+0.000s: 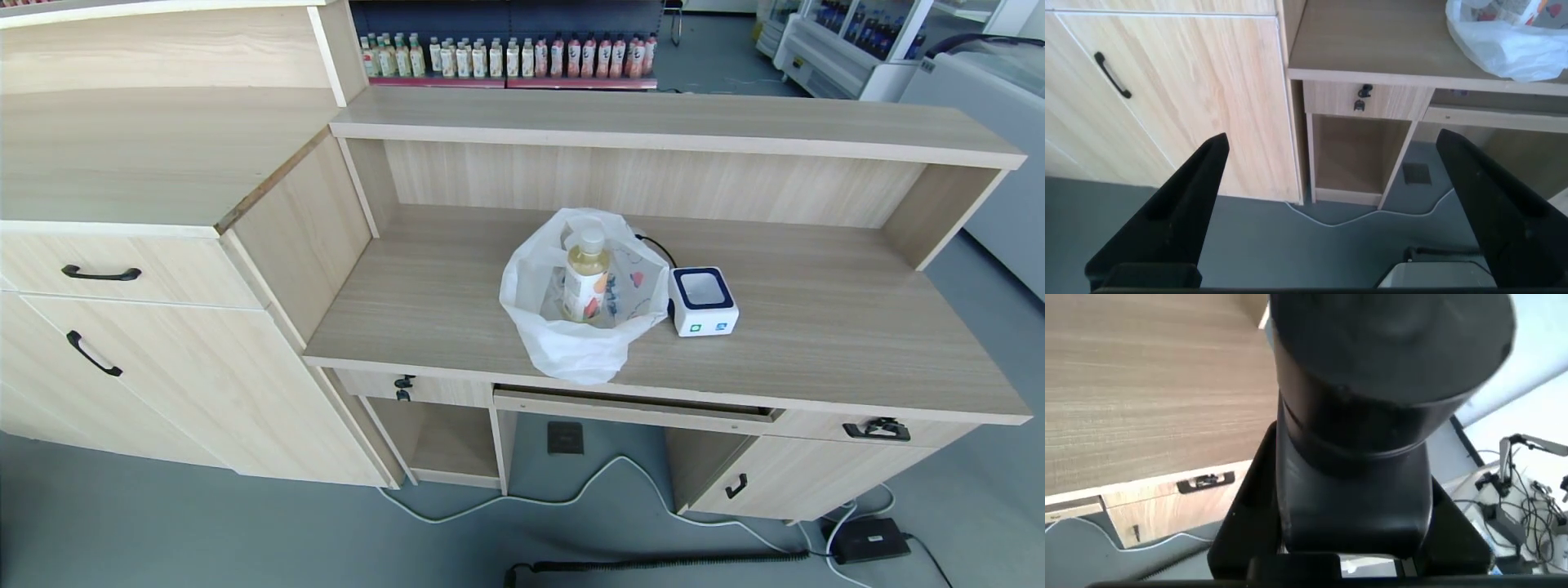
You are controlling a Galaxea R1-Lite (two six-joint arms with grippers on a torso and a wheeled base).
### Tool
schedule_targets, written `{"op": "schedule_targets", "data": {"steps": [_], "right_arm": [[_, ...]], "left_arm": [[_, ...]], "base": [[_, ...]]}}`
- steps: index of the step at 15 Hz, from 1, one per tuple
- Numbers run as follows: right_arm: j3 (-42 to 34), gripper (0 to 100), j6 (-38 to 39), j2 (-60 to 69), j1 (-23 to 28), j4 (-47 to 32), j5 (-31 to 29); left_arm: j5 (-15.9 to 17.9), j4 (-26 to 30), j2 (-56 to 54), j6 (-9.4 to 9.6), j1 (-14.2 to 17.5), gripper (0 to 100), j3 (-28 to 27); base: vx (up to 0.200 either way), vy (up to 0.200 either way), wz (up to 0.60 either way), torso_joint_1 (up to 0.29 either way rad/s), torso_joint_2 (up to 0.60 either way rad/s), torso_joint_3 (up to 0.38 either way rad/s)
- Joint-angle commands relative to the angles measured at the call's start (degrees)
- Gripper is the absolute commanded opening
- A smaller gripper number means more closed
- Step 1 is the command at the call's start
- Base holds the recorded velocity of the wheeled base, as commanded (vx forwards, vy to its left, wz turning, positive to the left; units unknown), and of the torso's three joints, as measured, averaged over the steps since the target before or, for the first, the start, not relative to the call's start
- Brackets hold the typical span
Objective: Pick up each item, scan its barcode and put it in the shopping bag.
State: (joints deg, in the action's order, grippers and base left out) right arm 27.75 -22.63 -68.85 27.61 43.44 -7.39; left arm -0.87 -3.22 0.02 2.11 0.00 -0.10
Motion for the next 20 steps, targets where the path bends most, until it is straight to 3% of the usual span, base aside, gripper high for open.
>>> {"op": "schedule_targets", "data": {"steps": [1,5,8,11,12,15,17,19,20], "right_arm": [[3.89,0,-0.84,-9.63,-0.01,4.99,4.66],[7.15,0,-2.16,-15.17,-0.19,5.78,10.9],[9.08,0,-1.02,-14.03,-0.19,5.7,15.56],[15.67,0,8.39,-15.7,-0.45,1.39,24.17],[21.39,0,13.4,-18.51,-0.28,-4.85,27.51],[31.49,0,31.77,-25.89,-0.63,-10.83,28.39],[36.77,0,36.16,-30.55,-1.33,-17.24,28.39],[36.77,0,36.95,-34.33,-1.86,-18.65,29.54],[36.06,0,36.95,-35.74,-2.3,-18.12,33.05]], "left_arm": [[-0.01,-0.03,-0.02,0.0,0.0,100,0.01],[-0.01,-0.03,-0.02,0.0,0.0,100,0.01],[-0.01,-0.03,-0.02,0.0,0.0,100,0.01],[-0.01,-0.03,-0.02,0.0,0.0,100,0.01],[-0.01,-0.03,-0.02,0.0,0.0,100,0.01],[-0.01,-0.03,-0.02,0.0,0.0,100,0.01],[-0.01,-0.03,-0.02,0.0,0.0,100,0.01],[-0.01,-0.03,-0.02,0.0,0.0,100,0.01],[-0.01,-0.03,-0.02,0.0,0.0,100,0.01]], "base": [[0.0,0.0,0.0,0.0,0.0,0.0],[0.0,0.0,0.0,0.0,0.0,0.0],[0.0,0.0,0.6,0.004,0.0,0.004],[0.0,0.0,0.2,0.002,0.0,0.001],[0.0,0.0,0.0,0.0,0.0,0.0],[0.0,0.0,0.0,0.0,0.0,0.0],[0.0,0.0,0.0,0.0,0.0,0.0],[0.0,0.0,0.0,0.0,0.0,0.0],[0.0,0.0,0.0,0.0,0.0,0.0]]}}
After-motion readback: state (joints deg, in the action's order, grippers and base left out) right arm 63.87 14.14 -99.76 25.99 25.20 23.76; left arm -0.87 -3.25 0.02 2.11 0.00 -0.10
